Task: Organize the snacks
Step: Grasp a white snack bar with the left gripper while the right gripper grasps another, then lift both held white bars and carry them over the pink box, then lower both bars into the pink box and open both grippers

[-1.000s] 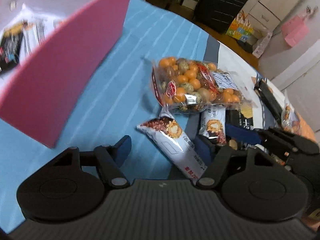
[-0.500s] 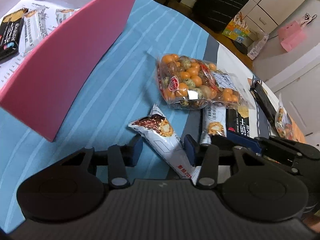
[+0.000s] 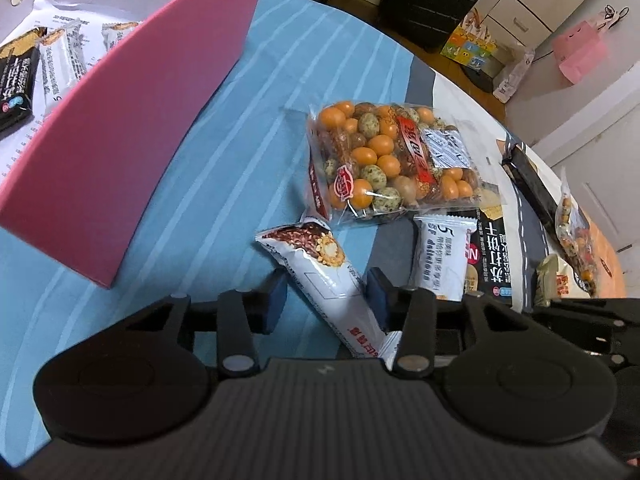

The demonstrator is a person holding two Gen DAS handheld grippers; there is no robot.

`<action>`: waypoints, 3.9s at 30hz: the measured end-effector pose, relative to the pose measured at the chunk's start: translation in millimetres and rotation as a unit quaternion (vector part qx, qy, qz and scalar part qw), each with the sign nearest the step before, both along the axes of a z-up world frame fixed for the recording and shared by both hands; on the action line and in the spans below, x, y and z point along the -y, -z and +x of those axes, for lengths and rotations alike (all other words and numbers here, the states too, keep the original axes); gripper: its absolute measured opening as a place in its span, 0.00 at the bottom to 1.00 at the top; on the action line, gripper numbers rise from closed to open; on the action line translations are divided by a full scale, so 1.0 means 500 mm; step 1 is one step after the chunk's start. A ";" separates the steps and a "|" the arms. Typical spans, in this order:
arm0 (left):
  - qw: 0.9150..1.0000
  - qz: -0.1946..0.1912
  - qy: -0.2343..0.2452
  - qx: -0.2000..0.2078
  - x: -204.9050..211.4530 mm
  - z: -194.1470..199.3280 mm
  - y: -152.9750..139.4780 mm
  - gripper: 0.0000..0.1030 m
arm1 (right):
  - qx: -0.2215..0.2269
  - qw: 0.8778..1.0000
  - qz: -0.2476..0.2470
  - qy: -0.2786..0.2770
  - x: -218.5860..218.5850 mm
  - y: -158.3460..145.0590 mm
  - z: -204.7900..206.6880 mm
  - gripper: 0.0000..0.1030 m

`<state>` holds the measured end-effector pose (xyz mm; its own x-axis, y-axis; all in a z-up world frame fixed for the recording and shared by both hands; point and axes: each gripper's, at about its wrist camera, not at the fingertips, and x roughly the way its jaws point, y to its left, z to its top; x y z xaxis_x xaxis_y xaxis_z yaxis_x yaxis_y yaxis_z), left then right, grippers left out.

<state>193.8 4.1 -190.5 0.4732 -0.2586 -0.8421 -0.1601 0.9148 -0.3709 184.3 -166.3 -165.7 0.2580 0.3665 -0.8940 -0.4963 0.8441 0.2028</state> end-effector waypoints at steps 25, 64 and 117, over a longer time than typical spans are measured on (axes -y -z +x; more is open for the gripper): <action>0.999 0.008 0.045 -0.009 0.023 -0.044 -0.022 0.33 | 0.019 0.999 -0.040 -0.012 -0.024 -0.023 -0.056 0.32; 0.993 0.021 0.108 0.037 -0.076 -0.296 -0.235 0.22 | 0.011 0.993 0.005 -0.115 -0.053 -0.202 -0.315 0.32; 0.975 0.222 -0.005 -0.012 -0.557 0.128 -0.146 0.30 | 0.191 0.920 -0.095 -0.329 -0.566 -0.079 0.108 0.51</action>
<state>258.0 282.4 -117.3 0.4519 0.1377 -0.8814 -0.1732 0.9828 0.0647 238.4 116.8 -126.1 0.3443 0.4013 -0.8488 -0.9172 0.3370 -0.2127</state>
